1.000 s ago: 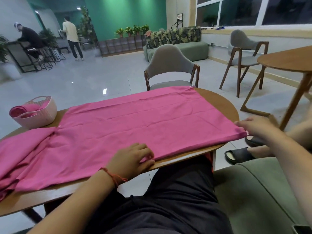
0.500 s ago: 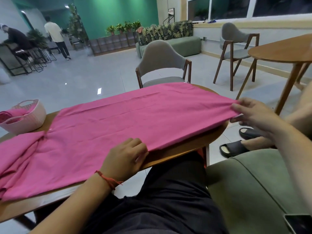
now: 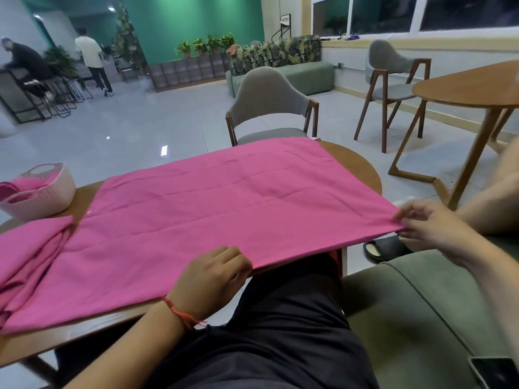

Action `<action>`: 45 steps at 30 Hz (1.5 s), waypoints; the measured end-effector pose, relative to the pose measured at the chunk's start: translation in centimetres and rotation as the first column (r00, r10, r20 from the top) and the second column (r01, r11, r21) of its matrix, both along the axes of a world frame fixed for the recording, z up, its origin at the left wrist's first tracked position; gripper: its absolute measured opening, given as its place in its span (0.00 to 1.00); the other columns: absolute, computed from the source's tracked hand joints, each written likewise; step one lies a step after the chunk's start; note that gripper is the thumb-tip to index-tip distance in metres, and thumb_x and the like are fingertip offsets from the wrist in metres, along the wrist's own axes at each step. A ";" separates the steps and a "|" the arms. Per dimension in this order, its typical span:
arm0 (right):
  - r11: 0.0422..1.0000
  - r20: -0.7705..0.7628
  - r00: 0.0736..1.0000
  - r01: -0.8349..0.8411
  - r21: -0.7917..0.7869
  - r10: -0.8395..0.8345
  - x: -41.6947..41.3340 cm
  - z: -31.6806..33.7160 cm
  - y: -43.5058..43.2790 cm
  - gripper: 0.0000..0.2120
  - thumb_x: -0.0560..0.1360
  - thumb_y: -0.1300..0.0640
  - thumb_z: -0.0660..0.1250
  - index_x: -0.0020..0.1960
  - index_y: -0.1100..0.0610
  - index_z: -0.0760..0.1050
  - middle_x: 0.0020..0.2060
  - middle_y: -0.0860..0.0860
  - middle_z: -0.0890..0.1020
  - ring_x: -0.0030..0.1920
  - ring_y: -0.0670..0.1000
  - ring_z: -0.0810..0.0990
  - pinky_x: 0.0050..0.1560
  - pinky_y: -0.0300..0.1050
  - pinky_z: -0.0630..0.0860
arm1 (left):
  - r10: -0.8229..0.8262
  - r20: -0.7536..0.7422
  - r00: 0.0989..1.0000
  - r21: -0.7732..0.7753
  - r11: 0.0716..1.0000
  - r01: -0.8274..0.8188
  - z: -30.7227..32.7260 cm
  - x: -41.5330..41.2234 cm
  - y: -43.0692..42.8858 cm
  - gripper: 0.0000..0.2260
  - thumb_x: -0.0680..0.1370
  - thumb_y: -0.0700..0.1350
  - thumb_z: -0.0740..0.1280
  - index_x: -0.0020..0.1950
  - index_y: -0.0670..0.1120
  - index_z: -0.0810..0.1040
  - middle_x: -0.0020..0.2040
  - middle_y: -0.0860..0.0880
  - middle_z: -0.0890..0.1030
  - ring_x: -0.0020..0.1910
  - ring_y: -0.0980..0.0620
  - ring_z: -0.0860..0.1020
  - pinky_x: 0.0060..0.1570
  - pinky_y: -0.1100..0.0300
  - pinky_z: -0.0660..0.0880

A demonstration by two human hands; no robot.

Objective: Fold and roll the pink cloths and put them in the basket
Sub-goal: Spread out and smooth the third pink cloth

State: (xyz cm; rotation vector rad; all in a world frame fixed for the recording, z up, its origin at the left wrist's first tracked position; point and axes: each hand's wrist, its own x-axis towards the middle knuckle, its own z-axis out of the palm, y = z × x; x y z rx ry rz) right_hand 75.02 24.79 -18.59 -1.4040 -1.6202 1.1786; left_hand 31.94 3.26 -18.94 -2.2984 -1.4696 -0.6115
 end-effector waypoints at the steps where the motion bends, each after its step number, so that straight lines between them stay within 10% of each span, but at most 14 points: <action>1: 1.000 0.051 0.999 -0.002 0.011 0.002 0.0 -0.2 -0.1 0.14 0.82 0.70 0.68 0.45 0.55 0.85 0.49 0.59 0.87 0.52 0.60 0.87 0.57 0.53 0.85 | -0.007 0.006 1.000 -0.007 1.000 0.007 -0.1 0.1 -0.1 0.04 0.82 0.45 0.68 0.48 0.50 0.80 0.45 0.53 0.79 0.42 0.47 0.78 0.37 0.50 0.76; 11: 0.977 0.322 0.947 -0.091 0.193 0.025 0.9 -0.7 -2.3 0.18 0.74 0.69 0.75 0.47 0.45 0.88 0.47 0.38 0.86 0.50 0.45 0.86 0.56 0.52 0.83 | -0.028 0.081 0.996 -0.062 0.998 0.033 -0.5 -0.3 -1.3 0.04 0.82 0.47 0.67 0.51 0.50 0.81 0.47 0.55 0.79 0.43 0.48 0.78 0.40 0.53 0.76; 22: 0.694 0.479 0.834 -0.173 0.699 -0.274 -0.1 1.1 -1.8 0.10 0.67 0.63 0.85 0.41 0.54 0.86 0.53 0.51 0.84 0.56 0.59 0.76 0.53 0.56 0.73 | 0.122 0.041 0.992 -0.054 0.991 -0.120 0.0 -4.2 -3.8 0.07 0.83 0.54 0.66 0.51 0.55 0.83 0.46 0.57 0.80 0.43 0.50 0.80 0.31 0.53 0.76; 36: 0.736 0.463 0.855 -0.155 0.659 -0.234 -2.8 8.9 -1.0 0.09 0.76 0.58 0.78 0.46 0.44 0.83 0.40 0.41 0.85 0.40 0.52 0.83 0.42 0.49 0.81 | 0.672 0.115 0.731 -0.207 0.736 -0.644 4.4 -21.1 -13.9 0.07 0.74 0.61 0.68 0.47 0.62 0.83 0.40 0.60 0.85 0.36 0.51 0.85 0.35 0.53 0.81; 45: 0.786 0.621 0.756 -0.249 0.566 -0.208 -4.3 11.4 5.0 0.18 0.77 0.55 0.77 0.39 0.34 0.75 0.36 0.42 0.84 0.40 0.49 0.82 0.42 0.54 0.80 | 0.763 0.073 0.642 -0.322 0.627 -0.709 8.4 -30.9 -15.4 0.13 0.76 0.42 0.78 0.47 0.60 0.83 0.38 0.62 0.83 0.37 0.56 0.81 0.41 0.53 0.77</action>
